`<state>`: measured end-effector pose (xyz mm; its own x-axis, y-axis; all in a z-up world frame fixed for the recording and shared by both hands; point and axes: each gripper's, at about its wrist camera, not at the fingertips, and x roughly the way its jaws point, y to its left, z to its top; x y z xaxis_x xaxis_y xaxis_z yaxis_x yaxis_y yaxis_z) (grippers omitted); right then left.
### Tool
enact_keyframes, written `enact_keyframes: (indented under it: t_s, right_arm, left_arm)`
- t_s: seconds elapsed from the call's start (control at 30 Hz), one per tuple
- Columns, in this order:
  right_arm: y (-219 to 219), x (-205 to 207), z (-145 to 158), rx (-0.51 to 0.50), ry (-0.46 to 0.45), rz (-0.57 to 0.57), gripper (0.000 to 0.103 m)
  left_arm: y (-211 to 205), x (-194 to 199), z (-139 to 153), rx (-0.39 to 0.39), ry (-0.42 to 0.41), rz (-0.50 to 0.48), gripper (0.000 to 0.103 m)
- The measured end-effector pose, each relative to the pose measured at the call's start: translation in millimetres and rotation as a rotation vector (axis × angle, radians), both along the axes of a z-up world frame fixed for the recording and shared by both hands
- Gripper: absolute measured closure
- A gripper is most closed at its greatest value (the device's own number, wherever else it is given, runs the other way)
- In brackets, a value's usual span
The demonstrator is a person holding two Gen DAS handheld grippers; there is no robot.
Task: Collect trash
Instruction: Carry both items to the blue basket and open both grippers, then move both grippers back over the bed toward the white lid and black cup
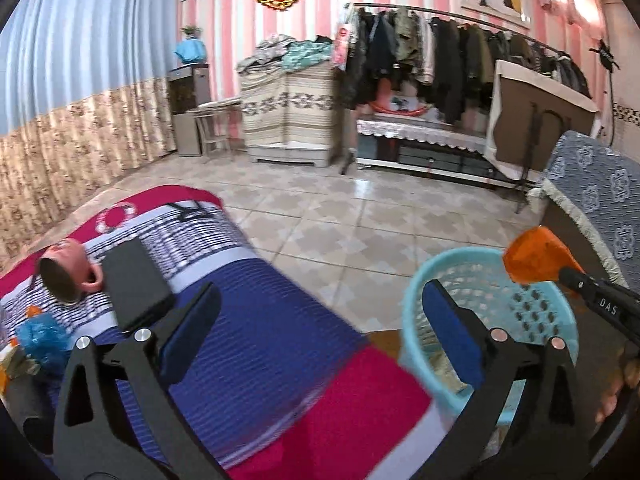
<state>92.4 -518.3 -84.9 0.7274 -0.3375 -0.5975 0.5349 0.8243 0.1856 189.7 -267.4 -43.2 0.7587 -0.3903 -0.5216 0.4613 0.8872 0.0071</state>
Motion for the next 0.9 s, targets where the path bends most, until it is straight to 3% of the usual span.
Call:
enact_keyframes:
  t_s: [0.07, 0.13, 0.2, 0.43, 0.5, 0.67, 0.9]
  right_arm:
    - [5.4, 6.3, -1.0, -0.009, 0.012, 0.002, 0.085]
    - [10.6, 12.4, -2.4, -0.014, 0.023, 0.008, 0.079]
    - [15.7, 16.0, -2.9, -0.027, 0.031, 0.014, 0.058]
    - [24.4, 13.9, 5.5, -0.072, 0.021, 0.003, 0.034]
    - [27.6, 12.4, 9.6, -0.094, 0.007, -0.005, 0.021]
    - [44.9, 13.6, 20.0, -0.162, -0.007, 0.000, 0.008]
    - [71.7, 22.2, 31.3, -0.192, -0.021, 0.056, 0.008]
  left_arm:
    - [12.1, 2.4, -0.5, -0.006, 0.007, 0.015, 0.006]
    - [23.4, 3.0, -0.6, -0.017, 0.012, 0.034, 0.006]
    - [33.0, 4.5, 0.8, -0.020, 0.009, 0.052, 0.006]
    - [63.0, 1.4, 12.0, -0.031, -0.023, 0.097, 0.006]
    - [72.7, -0.4, 17.2, -0.042, -0.032, 0.114, 0.006]
    - [94.5, -7.8, 25.6, -0.066, -0.048, 0.147, 0.006]
    - [128.4, -22.8, 33.5, -0.027, -0.088, 0.198, 0.006]
